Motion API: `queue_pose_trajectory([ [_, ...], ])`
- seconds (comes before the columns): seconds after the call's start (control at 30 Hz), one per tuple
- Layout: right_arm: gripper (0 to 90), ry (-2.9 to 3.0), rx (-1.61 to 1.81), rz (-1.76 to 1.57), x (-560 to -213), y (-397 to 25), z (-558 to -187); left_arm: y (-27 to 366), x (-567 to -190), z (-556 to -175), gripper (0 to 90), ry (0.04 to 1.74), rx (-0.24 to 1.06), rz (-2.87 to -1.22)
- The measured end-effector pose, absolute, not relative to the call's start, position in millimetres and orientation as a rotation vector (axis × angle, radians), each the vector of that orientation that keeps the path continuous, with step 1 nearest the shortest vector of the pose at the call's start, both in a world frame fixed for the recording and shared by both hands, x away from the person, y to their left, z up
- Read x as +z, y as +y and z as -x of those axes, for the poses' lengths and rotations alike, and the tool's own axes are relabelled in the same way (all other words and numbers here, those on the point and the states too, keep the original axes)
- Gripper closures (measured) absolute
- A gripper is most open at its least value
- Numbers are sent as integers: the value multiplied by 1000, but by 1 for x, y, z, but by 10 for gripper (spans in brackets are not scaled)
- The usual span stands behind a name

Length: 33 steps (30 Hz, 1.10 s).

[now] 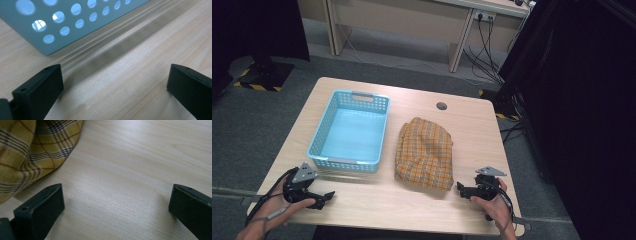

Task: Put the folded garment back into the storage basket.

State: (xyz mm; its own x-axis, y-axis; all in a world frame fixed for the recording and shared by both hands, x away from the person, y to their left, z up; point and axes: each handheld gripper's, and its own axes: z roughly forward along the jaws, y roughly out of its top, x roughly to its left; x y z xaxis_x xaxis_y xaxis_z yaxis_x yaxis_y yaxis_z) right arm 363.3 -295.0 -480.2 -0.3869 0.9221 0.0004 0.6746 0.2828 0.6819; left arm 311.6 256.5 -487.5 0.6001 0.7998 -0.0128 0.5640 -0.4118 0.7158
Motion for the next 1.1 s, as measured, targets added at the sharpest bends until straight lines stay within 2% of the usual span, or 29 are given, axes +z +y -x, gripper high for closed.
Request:
queue_pose_trajectory([
  [0.6,30,2147,942,-1514,-476,-302,-367,256,-488,-312,0,1072,436,-2133],
  [1.1,42,2139,1060,-1485,-458,-297,-364,256,-487,-312,0,1070,435,-2134],
])
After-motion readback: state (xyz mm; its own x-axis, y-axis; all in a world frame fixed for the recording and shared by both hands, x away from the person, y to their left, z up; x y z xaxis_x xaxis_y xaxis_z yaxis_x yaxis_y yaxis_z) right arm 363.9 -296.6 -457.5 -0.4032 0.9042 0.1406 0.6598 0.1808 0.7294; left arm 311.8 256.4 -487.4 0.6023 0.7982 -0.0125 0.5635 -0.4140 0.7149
